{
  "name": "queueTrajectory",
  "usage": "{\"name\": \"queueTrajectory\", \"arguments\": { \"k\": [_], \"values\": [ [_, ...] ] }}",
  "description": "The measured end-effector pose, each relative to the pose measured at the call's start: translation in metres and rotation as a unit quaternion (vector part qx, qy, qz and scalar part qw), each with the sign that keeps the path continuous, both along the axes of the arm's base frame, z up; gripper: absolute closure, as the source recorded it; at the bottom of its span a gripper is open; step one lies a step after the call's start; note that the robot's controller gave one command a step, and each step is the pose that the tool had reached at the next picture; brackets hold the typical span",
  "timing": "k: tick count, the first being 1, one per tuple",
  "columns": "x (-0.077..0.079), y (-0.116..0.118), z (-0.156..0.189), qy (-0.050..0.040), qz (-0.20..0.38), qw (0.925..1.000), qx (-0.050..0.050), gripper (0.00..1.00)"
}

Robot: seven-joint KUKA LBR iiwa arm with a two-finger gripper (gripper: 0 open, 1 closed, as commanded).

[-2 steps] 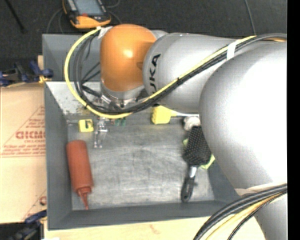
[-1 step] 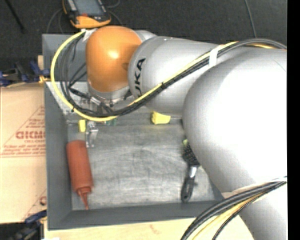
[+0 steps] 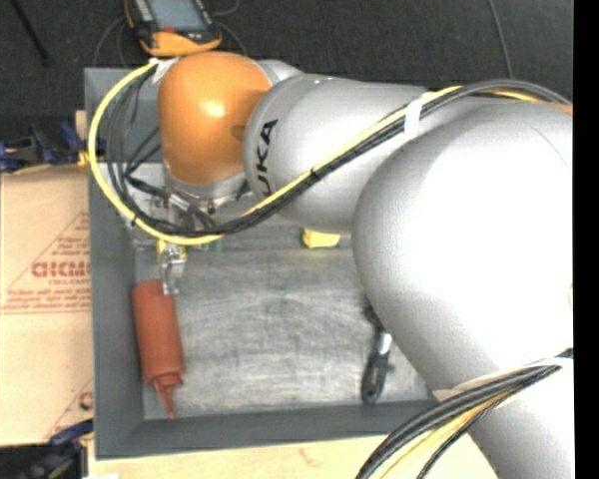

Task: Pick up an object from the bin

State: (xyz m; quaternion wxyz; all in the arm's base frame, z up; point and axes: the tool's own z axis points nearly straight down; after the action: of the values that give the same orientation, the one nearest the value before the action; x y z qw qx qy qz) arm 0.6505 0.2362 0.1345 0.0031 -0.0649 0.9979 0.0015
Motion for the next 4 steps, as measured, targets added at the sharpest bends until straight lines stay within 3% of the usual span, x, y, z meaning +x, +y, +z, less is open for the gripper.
{"name": "queueTrajectory", "arguments": {
  "k": [1,2,3,4],
  "values": [
    [0.004,-0.019,-0.009,0.0018,-0.113,0.9936,-0.001,0.00],
    [0.010,-0.014,-0.059,0.0008,-0.079,0.9968,-0.015,0.00],
    [-0.004,-0.022,-0.059,-0.0042,-0.241,0.9705,-0.008,1.00],
    [-0.004,-0.022,-0.059,-0.0042,-0.241,0.9705,-0.008,1.00]
  ]
}}
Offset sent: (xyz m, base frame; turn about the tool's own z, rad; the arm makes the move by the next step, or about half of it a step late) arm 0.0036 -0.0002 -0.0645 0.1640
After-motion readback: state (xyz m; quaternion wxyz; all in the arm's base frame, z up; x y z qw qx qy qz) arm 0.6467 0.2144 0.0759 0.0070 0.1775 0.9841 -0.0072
